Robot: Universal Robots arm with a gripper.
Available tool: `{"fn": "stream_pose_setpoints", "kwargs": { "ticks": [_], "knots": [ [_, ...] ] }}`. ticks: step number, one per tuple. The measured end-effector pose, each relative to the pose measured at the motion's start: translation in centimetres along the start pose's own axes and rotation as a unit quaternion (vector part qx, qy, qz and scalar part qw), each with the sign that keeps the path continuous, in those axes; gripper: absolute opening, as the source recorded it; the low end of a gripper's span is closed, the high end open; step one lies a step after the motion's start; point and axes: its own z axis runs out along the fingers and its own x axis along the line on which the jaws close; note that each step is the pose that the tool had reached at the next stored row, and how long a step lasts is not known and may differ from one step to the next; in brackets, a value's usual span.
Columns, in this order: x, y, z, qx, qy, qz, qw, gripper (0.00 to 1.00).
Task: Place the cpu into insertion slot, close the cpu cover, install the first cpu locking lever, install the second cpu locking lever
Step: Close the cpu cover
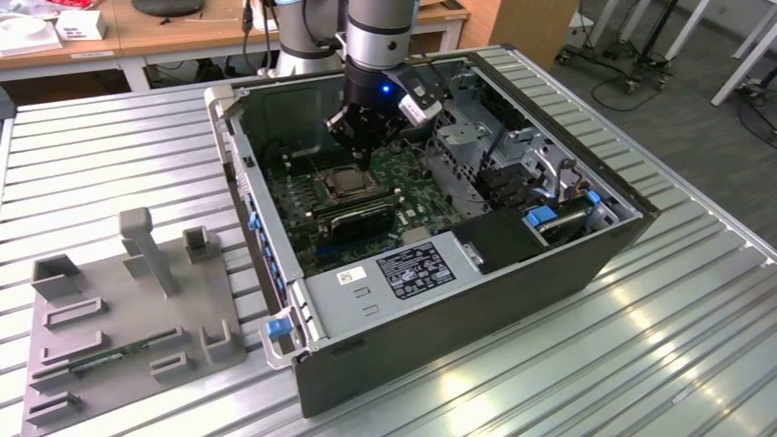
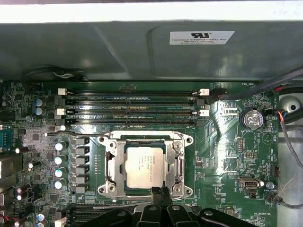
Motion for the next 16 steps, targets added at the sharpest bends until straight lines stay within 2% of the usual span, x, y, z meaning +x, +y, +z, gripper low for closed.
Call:
{"fn": "stream_pose_setpoints", "kwargs": {
  "ticks": [5, 16],
  "knots": [
    [0.00, 0.00, 0.00, 0.0003, -0.0001, -0.012, 0.99993, 0.11],
    [0.00, 0.00, 0.00, 0.0004, -0.0001, -0.012, 0.99992, 0.11]
  ]
}}
